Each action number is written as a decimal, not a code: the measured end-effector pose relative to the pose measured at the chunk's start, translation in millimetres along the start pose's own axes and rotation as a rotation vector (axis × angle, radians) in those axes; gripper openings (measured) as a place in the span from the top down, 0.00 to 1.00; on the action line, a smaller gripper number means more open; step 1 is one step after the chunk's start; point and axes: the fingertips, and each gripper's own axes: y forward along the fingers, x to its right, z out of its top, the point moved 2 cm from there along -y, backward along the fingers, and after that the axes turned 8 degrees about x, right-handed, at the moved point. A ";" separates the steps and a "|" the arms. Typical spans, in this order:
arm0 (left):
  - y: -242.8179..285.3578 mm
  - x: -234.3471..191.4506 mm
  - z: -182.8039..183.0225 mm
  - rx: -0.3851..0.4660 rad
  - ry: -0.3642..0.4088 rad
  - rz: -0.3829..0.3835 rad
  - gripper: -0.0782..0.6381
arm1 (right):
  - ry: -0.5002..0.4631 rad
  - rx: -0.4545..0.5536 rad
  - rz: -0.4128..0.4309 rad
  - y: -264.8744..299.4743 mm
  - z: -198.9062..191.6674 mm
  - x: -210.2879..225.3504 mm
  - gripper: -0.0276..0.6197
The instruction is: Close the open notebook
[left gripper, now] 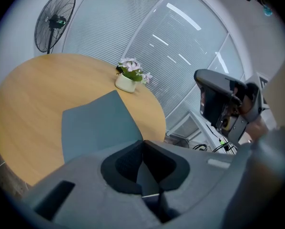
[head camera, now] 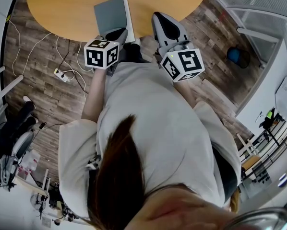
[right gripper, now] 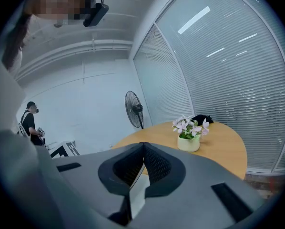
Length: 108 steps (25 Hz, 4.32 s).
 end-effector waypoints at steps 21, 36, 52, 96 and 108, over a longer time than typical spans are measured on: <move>40.9 -6.6 -20.4 -0.065 -0.003 0.024 0.85 | 0.014 -0.007 -0.014 1.4 -2.6 9.6 0.95; 67.5 -13.8 -37.3 -0.169 -0.022 0.066 0.84 | 0.018 -0.007 -0.031 -9.0 -1.7 16.5 0.95; 65.5 -1.8 -38.4 -0.148 -0.039 -0.032 0.64 | 0.020 -0.014 -0.034 -9.2 -5.7 15.1 0.95; 27.7 -10.9 39.7 0.186 0.114 0.162 0.87 | -0.033 0.012 0.016 -4.1 11.0 -10.9 0.95; -29.0 -11.0 123.2 0.444 0.282 0.196 0.87 | -0.092 0.066 0.022 10.0 30.9 -30.0 0.95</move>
